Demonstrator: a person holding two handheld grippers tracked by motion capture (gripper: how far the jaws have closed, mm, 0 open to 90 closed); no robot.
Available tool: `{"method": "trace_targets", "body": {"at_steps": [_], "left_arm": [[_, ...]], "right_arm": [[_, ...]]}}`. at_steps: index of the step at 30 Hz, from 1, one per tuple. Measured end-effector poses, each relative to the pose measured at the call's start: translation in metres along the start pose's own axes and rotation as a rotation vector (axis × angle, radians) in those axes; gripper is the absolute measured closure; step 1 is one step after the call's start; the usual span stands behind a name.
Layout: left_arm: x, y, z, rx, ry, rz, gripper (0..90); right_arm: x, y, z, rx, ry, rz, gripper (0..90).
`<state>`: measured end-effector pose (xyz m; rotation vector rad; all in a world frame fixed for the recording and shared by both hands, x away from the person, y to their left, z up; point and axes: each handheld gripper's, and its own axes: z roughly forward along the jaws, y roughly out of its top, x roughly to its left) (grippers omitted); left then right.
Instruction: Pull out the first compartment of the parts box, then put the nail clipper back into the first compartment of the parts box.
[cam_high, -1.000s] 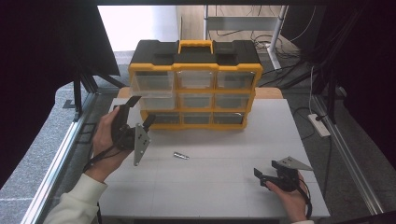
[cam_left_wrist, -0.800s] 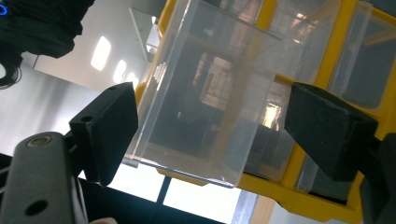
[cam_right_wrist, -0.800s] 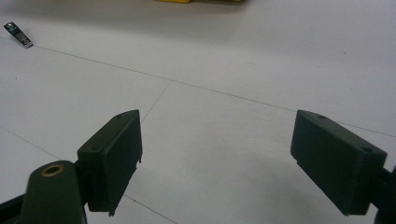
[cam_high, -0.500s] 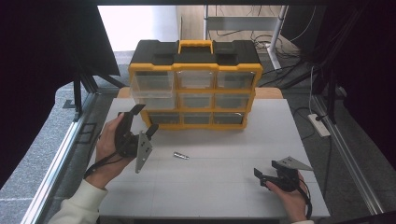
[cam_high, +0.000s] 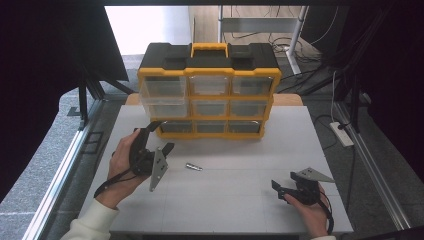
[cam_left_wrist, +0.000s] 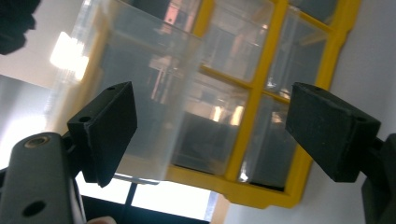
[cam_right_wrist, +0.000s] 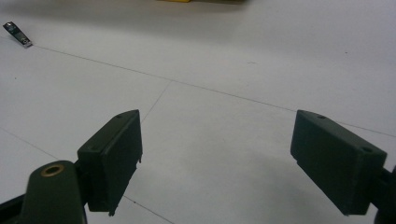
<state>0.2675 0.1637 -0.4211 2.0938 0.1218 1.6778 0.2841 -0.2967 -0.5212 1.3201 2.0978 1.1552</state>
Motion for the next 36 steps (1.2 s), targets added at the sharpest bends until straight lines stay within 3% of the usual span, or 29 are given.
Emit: {"method": "trace_targets", "body": {"at_steps": [2, 13, 25, 36], "left_arm": [[-0.002, 0.000, 0.001, 0.011, -0.015, 0.011, 16.8], [-0.016, -0.007, 0.010, 0.037, -0.085, -0.035, 16.8], [-0.027, -0.013, 0.015, 0.062, -0.132, -0.077, 17.0], [-0.029, -0.015, 0.017, 0.047, -0.187, -0.117, 17.1]], "right_arm": [[0.000, 0.000, 0.000, 0.001, 0.004, 0.002, 16.6], [0.000, 0.000, 0.000, 0.003, 0.002, 0.000, 16.6], [0.000, -0.001, 0.000, 0.003, 0.000, -0.005, 16.6], [-0.002, -0.001, -0.002, 0.000, -0.009, 0.002, 16.5]]}}
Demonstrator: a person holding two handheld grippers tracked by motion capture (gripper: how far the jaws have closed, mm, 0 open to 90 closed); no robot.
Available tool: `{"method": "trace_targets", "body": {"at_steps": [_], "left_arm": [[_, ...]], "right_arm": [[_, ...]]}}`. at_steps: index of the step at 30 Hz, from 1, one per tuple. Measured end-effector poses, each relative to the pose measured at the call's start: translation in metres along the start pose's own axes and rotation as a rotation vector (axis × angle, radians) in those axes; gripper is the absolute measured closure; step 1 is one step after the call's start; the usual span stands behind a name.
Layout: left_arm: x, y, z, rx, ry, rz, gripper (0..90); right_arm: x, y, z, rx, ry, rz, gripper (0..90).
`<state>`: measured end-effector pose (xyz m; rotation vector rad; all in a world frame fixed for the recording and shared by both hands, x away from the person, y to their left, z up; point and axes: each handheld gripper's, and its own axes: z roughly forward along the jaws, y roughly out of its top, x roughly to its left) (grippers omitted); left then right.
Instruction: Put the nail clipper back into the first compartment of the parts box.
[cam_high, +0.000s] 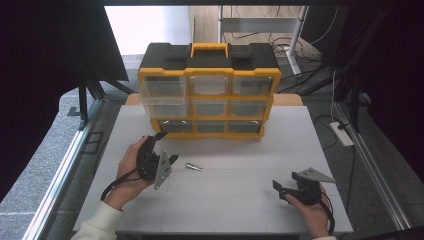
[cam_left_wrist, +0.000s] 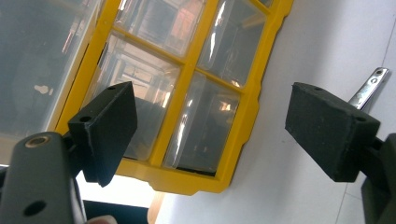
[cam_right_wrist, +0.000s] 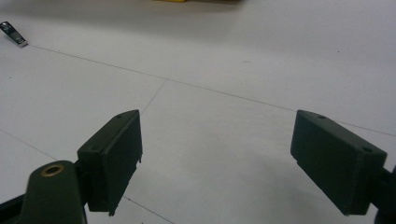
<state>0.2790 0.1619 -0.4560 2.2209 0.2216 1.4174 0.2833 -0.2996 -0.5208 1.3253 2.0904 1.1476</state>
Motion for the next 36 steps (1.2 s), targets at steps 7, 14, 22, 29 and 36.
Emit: {"method": "trace_targets", "body": {"at_steps": [7, 14, 22, 29, 36], "left_arm": [[-0.005, 0.002, 0.004, -0.005, -0.045, -0.002, 17.2], [-0.010, -0.001, 0.010, 0.003, -0.087, -0.014, 17.2], [-0.014, -0.003, 0.015, -0.007, -0.117, -0.021, 17.2], [-0.011, -0.003, 0.020, -0.029, -0.164, -0.051, 17.2], [-0.006, -0.001, 0.030, -0.040, -0.203, -0.067, 17.5]], "right_arm": [[-0.001, 0.000, 0.000, -0.002, 0.005, 0.001, 16.6], [0.000, 0.000, 0.001, 0.004, 0.005, -0.008, 16.6], [0.000, 0.000, 0.001, 0.006, -0.002, -0.012, 16.6], [0.000, 0.000, 0.002, 0.007, -0.002, -0.012, 16.6], [0.000, 0.000, 0.002, 0.011, -0.005, -0.015, 16.6]]}}
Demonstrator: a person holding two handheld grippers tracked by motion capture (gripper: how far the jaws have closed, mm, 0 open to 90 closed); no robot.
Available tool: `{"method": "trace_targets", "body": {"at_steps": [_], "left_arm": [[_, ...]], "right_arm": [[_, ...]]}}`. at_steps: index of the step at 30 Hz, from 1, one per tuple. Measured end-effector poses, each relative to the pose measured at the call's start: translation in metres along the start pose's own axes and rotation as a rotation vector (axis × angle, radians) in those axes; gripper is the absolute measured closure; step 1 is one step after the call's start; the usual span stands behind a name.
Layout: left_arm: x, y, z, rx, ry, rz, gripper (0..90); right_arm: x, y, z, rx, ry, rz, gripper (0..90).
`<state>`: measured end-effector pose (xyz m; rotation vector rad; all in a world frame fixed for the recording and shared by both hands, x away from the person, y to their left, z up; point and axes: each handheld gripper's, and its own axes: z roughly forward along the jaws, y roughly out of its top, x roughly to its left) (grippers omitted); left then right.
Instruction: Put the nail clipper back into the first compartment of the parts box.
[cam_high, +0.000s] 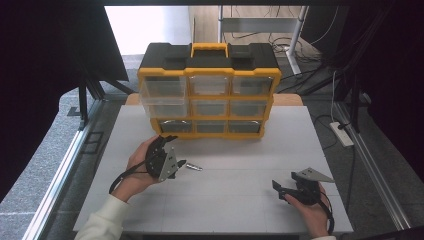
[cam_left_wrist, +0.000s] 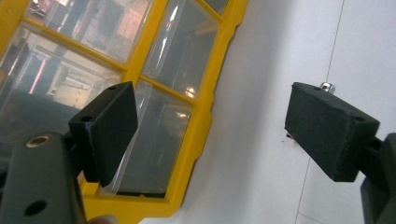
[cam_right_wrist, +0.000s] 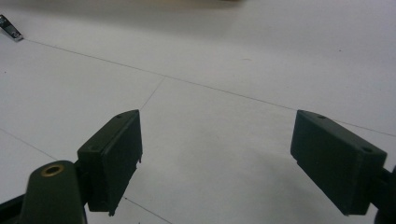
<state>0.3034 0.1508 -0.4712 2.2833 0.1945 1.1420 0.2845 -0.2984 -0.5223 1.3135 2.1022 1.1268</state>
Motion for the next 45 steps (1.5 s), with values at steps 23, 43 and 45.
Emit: {"method": "trace_targets", "body": {"at_steps": [23, 43, 45], "left_arm": [[0.006, 0.004, 0.022, 0.009, -0.142, -0.006, 18.3], [0.003, 0.002, 0.044, 0.058, -0.252, -0.025, 19.3], [0.003, 0.002, 0.046, 0.059, -0.264, -0.034, 19.3]], "right_arm": [[-0.001, 0.000, -0.001, -0.007, 0.007, 0.010, 16.5], [-0.002, 0.000, 0.000, 0.000, 0.005, 0.015, 16.5], [-0.002, 0.000, 0.000, 0.001, 0.003, 0.017, 16.6]]}}
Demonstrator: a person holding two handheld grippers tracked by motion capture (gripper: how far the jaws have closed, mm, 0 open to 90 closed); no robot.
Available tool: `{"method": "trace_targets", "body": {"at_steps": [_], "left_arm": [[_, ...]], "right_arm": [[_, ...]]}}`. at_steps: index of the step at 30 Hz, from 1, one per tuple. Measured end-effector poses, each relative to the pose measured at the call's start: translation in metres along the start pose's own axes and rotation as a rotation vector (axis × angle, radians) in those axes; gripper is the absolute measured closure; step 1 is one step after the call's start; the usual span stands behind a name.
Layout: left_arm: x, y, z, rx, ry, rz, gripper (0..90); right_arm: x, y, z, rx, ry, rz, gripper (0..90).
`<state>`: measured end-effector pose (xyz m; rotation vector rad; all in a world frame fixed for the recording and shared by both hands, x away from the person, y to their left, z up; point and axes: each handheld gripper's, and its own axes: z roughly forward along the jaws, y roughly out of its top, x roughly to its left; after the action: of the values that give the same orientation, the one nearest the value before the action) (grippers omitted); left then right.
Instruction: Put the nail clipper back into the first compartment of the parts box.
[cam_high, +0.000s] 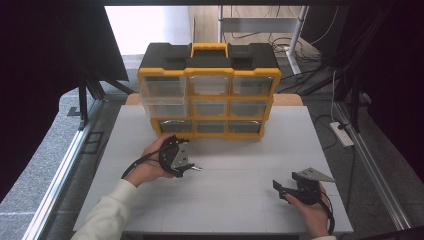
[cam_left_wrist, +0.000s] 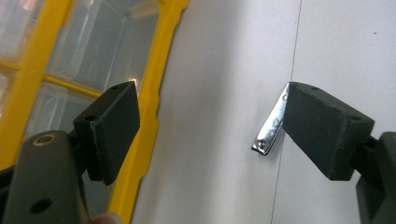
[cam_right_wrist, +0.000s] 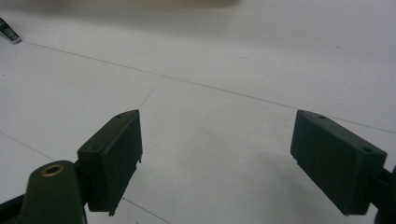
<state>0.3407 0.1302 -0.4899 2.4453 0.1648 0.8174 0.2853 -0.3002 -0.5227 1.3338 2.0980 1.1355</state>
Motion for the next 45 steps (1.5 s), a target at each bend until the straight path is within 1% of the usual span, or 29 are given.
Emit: {"method": "trace_targets", "body": {"at_steps": [5, 6, 7, 10, 11, 12, 13, 15, 26, 31, 35, 39, 41, 43, 44, 45], "left_arm": [[0.001, -0.001, 0.005, 0.017, -0.032, -0.002, 19.8], [0.002, -0.001, 0.006, 0.026, -0.037, 0.006, 19.9], [0.002, -0.002, 0.006, 0.028, -0.044, 0.005, 20.0], [0.003, -0.002, 0.008, 0.018, -0.072, -0.004, 20.2], [0.002, -0.003, 0.009, 0.010, -0.080, -0.015, 20.3], [0.003, -0.002, 0.009, 0.020, -0.082, -0.008, 20.4], [0.002, -0.003, 0.011, 0.018, -0.084, -0.015, 20.3], [0.002, -0.003, 0.012, 0.032, -0.096, -0.005, 20.3], [0.002, -0.006, 0.021, 0.060, -0.150, 0.001, 20.2], [0.003, -0.008, 0.024, 0.059, -0.176, -0.015, 20.2], [0.004, -0.009, 0.028, 0.060, -0.200, -0.017, 20.6], [0.003, -0.010, 0.032, 0.066, -0.230, -0.012, 20.7], [0.003, -0.011, 0.035, 0.062, -0.249, -0.020, 22.1], [0.002, -0.012, 0.037, 0.074, -0.264, -0.011, 23.0], [0.002, -0.013, 0.039, 0.080, -0.272, -0.011, 23.6], [0.003, -0.014, 0.039, 0.076, -0.279, -0.018, 24.1]], "right_arm": [[0.000, 0.000, 0.000, -0.001, -0.001, -0.002, 16.6], [0.000, 0.000, 0.000, 0.000, -0.001, -0.001, 16.6], [0.000, 0.000, 0.000, 0.000, -0.001, 0.000, 16.6], [0.000, 0.000, 0.000, 0.000, -0.001, 0.000, 16.6], [0.000, 0.000, 0.000, 0.000, 0.000, 0.000, 16.6], [0.000, 0.000, 0.000, 0.001, 0.000, 0.000, 16.6], [0.000, 0.000, 0.000, 0.001, 0.000, 0.000, 16.6], [0.000, 0.000, 0.000, 0.001, 0.000, -0.002, 16.6], [0.000, 0.000, 0.001, 0.002, 0.002, -0.001, 16.6], [0.000, 0.000, 0.001, 0.002, 0.001, 0.001, 16.6], [0.000, 0.000, 0.001, 0.003, 0.002, -0.003, 16.6], [0.000, 0.000, 0.001, 0.004, 0.002, -0.003, 16.6], [0.000, 0.000, 0.001, 0.004, 0.002, -0.002, 16.6], [0.000, 0.000, 0.001, 0.005, 0.003, -0.003, 16.6], [0.000, 0.000, 0.001, 0.004, 0.003, -0.004, 16.6], [0.000, 0.000, 0.001, 0.004, 0.004, -0.004, 16.6]]}}
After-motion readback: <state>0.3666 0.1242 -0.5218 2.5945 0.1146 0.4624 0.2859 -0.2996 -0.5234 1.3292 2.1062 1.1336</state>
